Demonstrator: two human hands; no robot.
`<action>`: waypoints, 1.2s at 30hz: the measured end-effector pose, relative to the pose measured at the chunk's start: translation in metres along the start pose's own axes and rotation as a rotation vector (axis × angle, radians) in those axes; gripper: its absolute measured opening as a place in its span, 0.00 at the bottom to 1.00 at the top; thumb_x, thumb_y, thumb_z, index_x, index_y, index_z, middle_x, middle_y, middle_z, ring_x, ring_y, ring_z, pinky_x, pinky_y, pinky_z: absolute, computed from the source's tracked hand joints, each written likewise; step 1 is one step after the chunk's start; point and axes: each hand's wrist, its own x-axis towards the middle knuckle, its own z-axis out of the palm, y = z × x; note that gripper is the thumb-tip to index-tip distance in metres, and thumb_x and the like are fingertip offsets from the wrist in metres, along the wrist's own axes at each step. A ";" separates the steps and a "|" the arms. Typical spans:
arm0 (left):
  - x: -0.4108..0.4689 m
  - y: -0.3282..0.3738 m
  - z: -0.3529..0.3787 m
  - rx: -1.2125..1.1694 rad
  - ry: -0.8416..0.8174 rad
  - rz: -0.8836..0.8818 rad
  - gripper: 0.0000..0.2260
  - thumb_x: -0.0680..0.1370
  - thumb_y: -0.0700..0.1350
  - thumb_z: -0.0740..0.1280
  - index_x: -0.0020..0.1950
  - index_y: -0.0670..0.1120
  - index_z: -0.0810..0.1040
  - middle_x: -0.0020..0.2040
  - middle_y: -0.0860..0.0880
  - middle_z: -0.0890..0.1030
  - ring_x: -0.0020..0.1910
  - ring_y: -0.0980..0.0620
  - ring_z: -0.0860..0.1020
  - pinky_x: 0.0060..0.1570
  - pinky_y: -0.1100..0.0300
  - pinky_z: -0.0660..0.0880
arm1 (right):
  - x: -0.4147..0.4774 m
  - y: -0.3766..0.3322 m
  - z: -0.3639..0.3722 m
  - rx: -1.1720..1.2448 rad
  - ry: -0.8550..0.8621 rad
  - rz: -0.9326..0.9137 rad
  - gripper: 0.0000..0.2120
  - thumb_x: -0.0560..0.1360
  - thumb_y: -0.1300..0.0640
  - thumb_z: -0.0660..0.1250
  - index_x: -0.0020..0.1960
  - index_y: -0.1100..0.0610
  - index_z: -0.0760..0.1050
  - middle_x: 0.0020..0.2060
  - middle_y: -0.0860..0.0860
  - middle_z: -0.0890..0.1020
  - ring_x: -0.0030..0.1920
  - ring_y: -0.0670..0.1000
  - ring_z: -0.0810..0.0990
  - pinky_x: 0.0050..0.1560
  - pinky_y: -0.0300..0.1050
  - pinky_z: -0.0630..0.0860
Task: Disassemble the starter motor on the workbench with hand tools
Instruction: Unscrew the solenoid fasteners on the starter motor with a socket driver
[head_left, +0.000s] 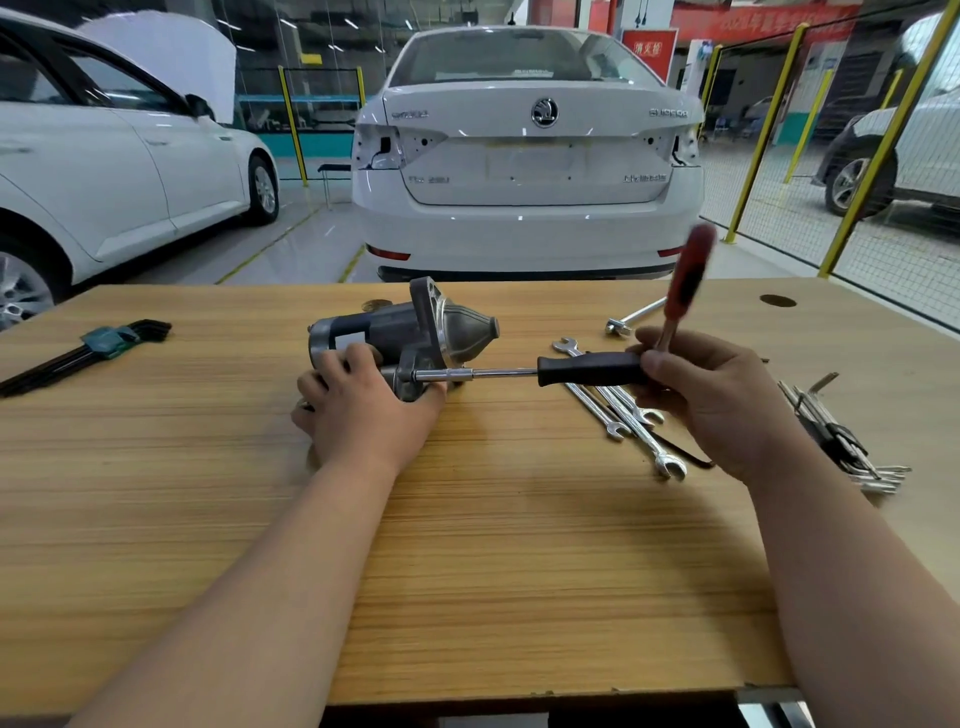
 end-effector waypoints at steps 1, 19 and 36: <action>0.000 0.000 0.000 0.001 -0.001 0.000 0.33 0.63 0.73 0.60 0.56 0.51 0.61 0.60 0.45 0.63 0.58 0.42 0.62 0.54 0.45 0.65 | -0.001 -0.001 0.003 -0.036 0.052 -0.012 0.09 0.78 0.58 0.69 0.45 0.47 0.86 0.39 0.50 0.86 0.37 0.51 0.84 0.37 0.39 0.80; -0.004 0.002 0.001 0.027 0.000 0.009 0.32 0.66 0.72 0.62 0.57 0.51 0.61 0.61 0.44 0.63 0.59 0.42 0.61 0.55 0.44 0.66 | -0.002 -0.005 0.007 -0.243 0.131 -0.090 0.06 0.78 0.57 0.69 0.53 0.49 0.82 0.31 0.46 0.81 0.27 0.44 0.76 0.30 0.33 0.73; -0.002 0.003 0.001 0.046 0.009 0.011 0.34 0.64 0.74 0.59 0.57 0.50 0.62 0.61 0.45 0.64 0.58 0.42 0.63 0.55 0.44 0.66 | -0.006 -0.006 0.004 -0.177 0.055 -0.063 0.12 0.77 0.63 0.69 0.51 0.46 0.82 0.39 0.46 0.83 0.40 0.47 0.83 0.43 0.38 0.79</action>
